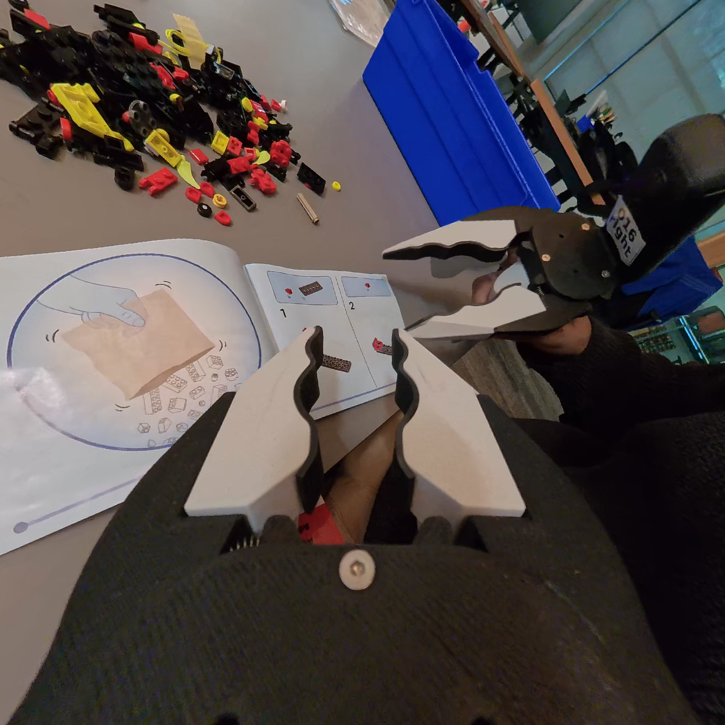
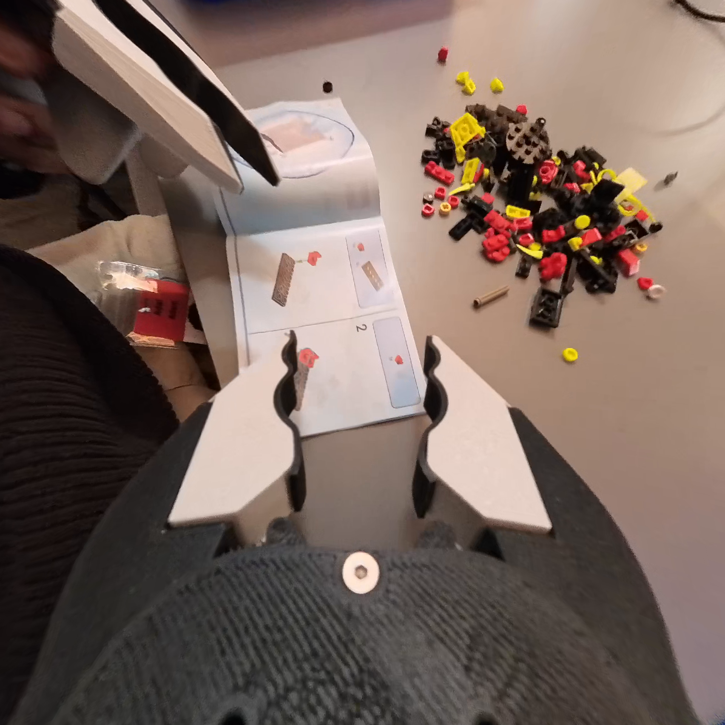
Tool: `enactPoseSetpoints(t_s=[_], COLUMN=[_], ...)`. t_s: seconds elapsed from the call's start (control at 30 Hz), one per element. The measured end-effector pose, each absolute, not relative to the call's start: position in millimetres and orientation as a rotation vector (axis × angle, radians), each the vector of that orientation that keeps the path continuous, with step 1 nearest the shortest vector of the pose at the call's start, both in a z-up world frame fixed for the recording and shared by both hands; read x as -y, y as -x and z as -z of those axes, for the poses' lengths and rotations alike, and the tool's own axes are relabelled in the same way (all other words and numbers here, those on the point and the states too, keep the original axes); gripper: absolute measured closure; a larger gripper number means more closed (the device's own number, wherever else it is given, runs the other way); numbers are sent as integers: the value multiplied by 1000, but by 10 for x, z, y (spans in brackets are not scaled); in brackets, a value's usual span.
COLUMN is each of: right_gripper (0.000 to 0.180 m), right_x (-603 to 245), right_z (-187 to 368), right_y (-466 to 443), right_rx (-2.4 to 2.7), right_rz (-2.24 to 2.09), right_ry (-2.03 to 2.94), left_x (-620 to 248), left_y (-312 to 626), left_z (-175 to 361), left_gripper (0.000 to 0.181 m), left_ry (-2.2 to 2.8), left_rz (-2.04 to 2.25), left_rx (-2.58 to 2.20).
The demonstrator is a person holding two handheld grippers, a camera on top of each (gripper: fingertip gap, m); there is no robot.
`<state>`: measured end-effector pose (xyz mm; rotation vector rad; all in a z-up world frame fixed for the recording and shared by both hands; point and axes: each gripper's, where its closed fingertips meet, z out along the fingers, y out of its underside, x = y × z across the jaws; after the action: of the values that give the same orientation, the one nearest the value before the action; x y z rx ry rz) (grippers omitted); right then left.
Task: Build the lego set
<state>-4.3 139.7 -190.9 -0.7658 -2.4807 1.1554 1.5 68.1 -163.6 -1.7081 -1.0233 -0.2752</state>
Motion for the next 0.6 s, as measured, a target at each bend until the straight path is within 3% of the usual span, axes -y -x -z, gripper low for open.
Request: enactPoseSetpoints(t_s=[0.2, 0.4, 0.6], right_gripper=[98, 96, 97], right_x=[-1352, -1325, -1304], right_z=[1997, 1997, 1994], right_y=[2, -13, -5], right_rx=[2527, 2528, 2523], right_rz=[-1153, -1154, -1152], right_ry=[767, 736, 707], left_x=[-674, -329, 91], left_y=[-2, 361, 572], left_z=[1634, 1357, 1291], left_gripper=[147, 150, 137], left_ry=[1701, 1546, 1545], left_rz=[275, -6, -220], left_rx=[1029, 1078, 1147])
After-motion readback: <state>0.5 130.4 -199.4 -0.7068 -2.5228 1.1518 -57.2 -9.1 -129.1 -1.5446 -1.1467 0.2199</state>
